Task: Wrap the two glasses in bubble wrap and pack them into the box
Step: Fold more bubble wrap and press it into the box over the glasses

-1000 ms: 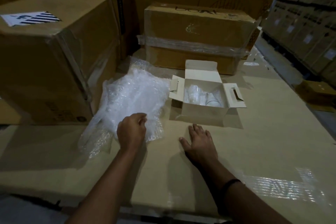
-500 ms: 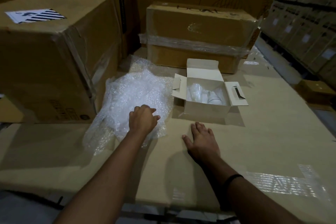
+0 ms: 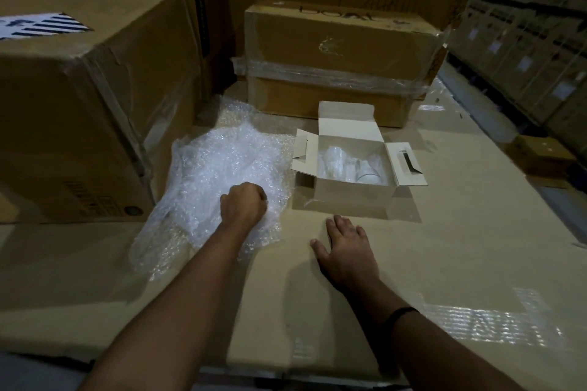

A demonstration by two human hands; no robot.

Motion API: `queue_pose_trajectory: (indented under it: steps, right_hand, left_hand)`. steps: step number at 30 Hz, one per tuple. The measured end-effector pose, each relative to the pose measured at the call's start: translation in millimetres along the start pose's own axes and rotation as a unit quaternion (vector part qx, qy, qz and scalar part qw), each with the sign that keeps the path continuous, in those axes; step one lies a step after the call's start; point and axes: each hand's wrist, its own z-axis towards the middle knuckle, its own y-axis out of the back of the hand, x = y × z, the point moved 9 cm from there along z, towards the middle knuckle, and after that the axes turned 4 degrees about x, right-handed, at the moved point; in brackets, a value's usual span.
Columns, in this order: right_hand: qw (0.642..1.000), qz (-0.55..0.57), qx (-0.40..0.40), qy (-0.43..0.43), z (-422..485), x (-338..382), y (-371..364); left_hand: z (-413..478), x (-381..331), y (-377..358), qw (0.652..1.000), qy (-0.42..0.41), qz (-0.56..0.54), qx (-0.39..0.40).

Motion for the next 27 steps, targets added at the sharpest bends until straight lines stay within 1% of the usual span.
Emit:
queue_pose_trajectory:
  steps: [2,3,4,6,8,9,10,11,13,14,15,18,20,21,23,25,26,27]
  right_hand:
    - [1.0,-0.007,-0.005,0.0,-1,1,1]
    - [1.0,-0.01,-0.003,-0.001,-1,2,2]
    - [1.0,-0.014,-0.001,-0.002,-1,2,3]
    - [1.0,-0.013,0.002,-0.003,-1,2,3]
    - [1.0,-0.003,0.005,-0.003,-1,1,3]
    - [1.0,0.001,0.008,-0.002,-2,1,2]
    - [1.0,0.003,0.009,-0.002,-2,0,2]
    - [1.0,0.003,0.008,-0.001,-2,0,2]
    - [1.0,0.001,0.01,0.001,-3,1,2]
    - [1.0,-0.001,0.01,0.001,-3,1,3]
    - [1.0,-0.003,0.009,0.001,-3,1,3]
    - [1.0,-0.006,0.006,-0.002,-3,1,4]
    - [1.0,-0.002,0.007,-0.006,-3,1,3]
    - [1.0,0.0,0.007,-0.007,-2,1,3]
    - [1.0,0.006,0.01,-0.005,-2,1,4]
    - [1.0,0.012,0.014,-0.004,-3,2,4]
    - [1.0,0.016,0.016,-0.004,-3,2,4]
    - [1.0,0.02,0.017,-0.003,-3,2,4]
  left_hand:
    - [4,11,5,0.998,0.031,-0.058,-0.017]
    - [5,10,4,0.998,0.032,-0.057,-0.007]
    - [4,4,0,0.999,0.026,-0.038,0.015]
    - [-1,-10,-12,0.998,0.01,0.034,0.052]
    - [-1,-15,-15,0.997,0.02,0.053,0.046]
    - [-1,-12,-11,0.998,0.041,0.029,0.032]
    - [2,-5,-6,0.997,0.069,-0.022,0.013]
    - [4,5,1,0.99,0.102,-0.1,-0.01]
    - [8,26,12,0.947,0.167,-0.27,-0.043]
    - [11,34,18,0.922,0.177,-0.339,-0.065]
    - [11,37,26,0.9,0.168,-0.392,-0.09]
    - [2,47,54,0.838,0.14,-0.489,-0.196]
    - [-2,54,63,0.807,0.131,-0.52,-0.246]
    - [-2,53,66,0.805,0.118,-0.524,-0.252]
    - [-3,51,70,0.812,0.095,-0.52,-0.248]
    - [-5,50,70,0.843,0.084,-0.479,-0.228]
    - [-4,48,68,0.87,0.074,-0.445,-0.201]
    - [0,44,61,0.896,0.057,-0.411,-0.157]
